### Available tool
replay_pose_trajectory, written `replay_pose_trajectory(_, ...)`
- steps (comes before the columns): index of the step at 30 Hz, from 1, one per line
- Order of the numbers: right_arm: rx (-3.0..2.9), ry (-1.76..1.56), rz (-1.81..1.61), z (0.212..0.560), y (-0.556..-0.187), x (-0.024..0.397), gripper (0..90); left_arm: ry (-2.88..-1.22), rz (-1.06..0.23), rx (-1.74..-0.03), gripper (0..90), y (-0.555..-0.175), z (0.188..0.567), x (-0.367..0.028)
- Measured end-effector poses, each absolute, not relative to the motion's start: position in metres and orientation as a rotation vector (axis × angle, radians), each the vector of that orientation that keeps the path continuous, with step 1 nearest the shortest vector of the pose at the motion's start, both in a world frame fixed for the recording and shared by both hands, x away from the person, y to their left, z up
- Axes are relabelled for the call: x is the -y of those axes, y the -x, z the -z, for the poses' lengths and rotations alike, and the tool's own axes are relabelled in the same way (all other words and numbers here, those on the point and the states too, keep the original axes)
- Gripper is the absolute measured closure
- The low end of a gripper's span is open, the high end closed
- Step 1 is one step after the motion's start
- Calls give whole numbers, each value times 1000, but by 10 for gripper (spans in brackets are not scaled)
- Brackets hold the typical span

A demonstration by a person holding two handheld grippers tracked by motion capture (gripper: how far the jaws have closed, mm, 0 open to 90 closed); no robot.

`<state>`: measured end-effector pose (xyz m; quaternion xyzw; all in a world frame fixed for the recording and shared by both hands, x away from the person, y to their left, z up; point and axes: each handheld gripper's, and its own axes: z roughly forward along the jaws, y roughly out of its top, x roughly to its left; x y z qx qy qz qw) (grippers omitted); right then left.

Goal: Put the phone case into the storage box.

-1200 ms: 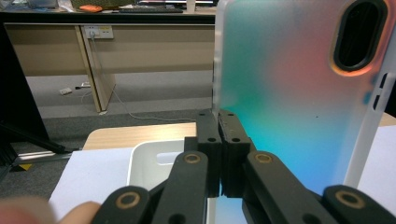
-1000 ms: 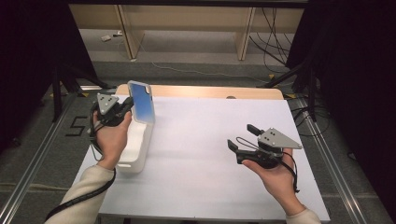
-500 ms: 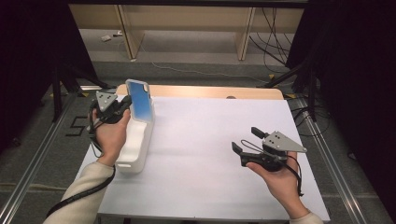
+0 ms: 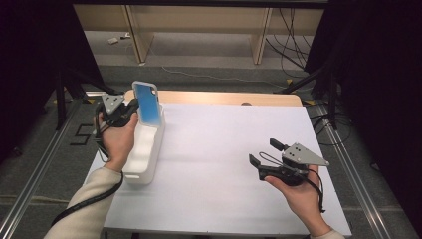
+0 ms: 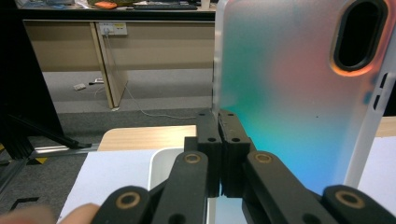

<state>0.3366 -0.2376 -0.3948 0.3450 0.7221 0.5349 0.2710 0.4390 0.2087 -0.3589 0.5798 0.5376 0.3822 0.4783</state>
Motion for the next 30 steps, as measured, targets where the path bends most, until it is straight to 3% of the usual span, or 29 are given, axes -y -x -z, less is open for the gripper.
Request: replay_pose_trajectory(30,-1924,-934,-1455,401,-330,242,155,-1404,-959,-1374,884,-462,364,-220)
